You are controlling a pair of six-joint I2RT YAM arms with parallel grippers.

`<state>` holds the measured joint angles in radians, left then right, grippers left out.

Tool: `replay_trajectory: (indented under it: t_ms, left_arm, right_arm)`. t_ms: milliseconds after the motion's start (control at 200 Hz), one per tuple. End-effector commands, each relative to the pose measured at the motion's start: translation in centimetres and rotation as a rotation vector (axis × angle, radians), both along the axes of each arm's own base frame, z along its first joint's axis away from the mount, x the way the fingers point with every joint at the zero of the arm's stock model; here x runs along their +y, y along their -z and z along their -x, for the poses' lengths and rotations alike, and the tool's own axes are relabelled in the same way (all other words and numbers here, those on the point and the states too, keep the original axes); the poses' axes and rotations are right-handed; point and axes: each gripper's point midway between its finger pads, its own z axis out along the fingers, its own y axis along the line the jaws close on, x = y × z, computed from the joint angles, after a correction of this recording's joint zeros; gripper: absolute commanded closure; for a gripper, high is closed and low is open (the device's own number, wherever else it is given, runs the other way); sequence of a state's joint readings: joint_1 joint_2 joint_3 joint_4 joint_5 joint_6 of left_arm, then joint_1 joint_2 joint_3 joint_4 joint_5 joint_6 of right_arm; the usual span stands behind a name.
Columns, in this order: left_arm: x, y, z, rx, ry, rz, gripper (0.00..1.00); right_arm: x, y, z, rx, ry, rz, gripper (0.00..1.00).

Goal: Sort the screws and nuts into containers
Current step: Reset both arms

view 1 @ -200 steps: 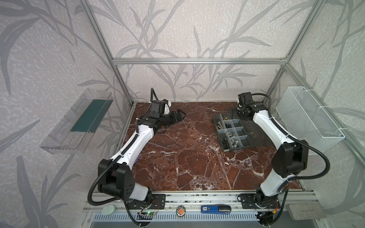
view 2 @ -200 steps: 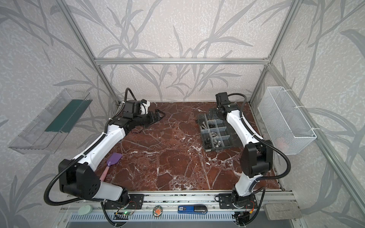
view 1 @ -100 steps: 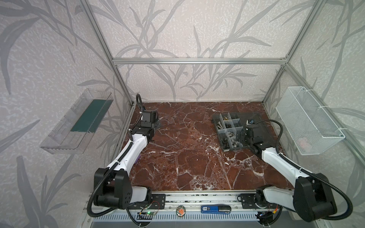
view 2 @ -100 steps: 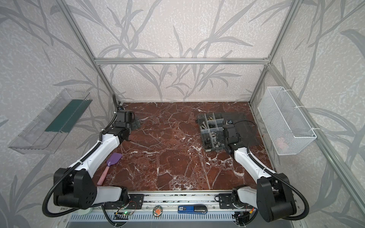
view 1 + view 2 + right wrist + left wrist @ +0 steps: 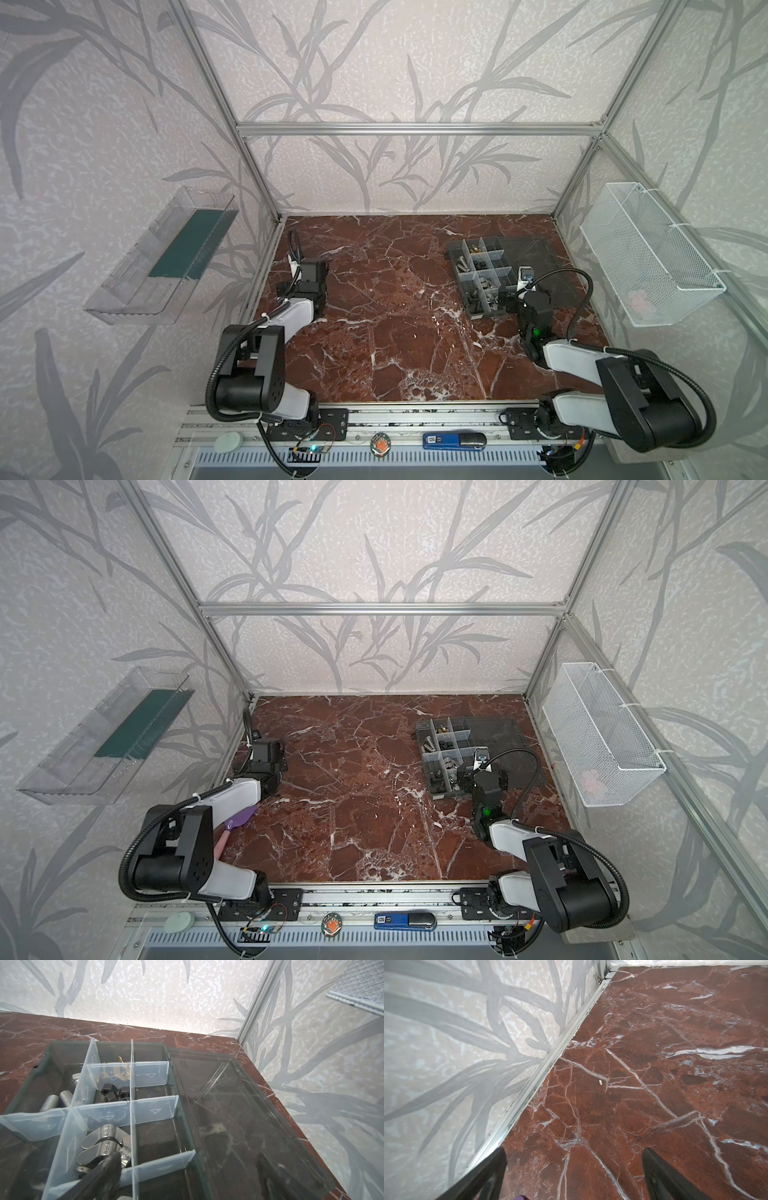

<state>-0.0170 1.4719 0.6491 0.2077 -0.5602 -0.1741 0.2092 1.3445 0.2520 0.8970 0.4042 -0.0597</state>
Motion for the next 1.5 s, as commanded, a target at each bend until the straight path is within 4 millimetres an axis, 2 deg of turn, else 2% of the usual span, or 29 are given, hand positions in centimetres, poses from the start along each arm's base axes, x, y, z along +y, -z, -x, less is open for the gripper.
replay_trajectory:
  t_ms: [0, 65, 145, 260, 290, 375, 505, 870, 1025, 1495]
  left_arm:
    - [-1.2, -2.4, -2.1, -0.204, 0.094, 0.023, 0.0]
    - [-1.0, -1.6, -1.9, -0.226, 0.097, 0.043, 0.01]
    - [-2.5, -1.0, -2.2, -0.268, 0.198, 0.048, 0.0]
    - [-3.6, 0.2, -1.6, -0.327, 0.269, 0.06, 0.01]
    - [-3.6, -0.1, -1.6, -0.358, 0.275, 0.037, 0.01]
    - [-3.5, 0.4, -1.6, -0.298, 0.256, 0.063, 0.0]
    - [-3.5, 0.0, -1.7, -0.345, 0.269, 0.031, 0.01]
    - [-3.7, 0.2, -1.7, -0.326, 0.267, 0.029, 0.01]
    - [-3.7, 0.1, -1.7, -0.328, 0.267, 0.027, 0.0]
    - [-3.7, 0.1, -1.8, -0.329, 0.266, 0.028, 0.01]
  right_arm:
    - [0.0, -1.4, -0.5, -0.138, 0.001, -0.01, 0.01]
    - [0.6, -0.5, -0.6, -0.148, -0.04, -0.004, 0.01]
    - [1.9, -0.1, -0.6, -0.149, -0.116, 0.009, 0.01]
    - [2.0, 0.9, -1.0, -0.126, -0.119, 0.012, 0.01]
    - [2.0, 1.0, -1.2, -0.124, -0.112, 0.016, 0.01]
    - [1.9, 0.9, -1.3, -0.127, -0.11, 0.015, 0.01]
    - [1.9, 0.9, -1.3, -0.126, -0.109, 0.018, 0.01]
    - [2.1, 0.9, -1.5, -0.122, -0.116, 0.023, 0.01]
    - [3.3, 1.4, -2.6, -0.054, -0.168, 0.045, 0.01]
    - [3.3, 1.4, -2.3, -0.068, -0.17, 0.047, 0.01]
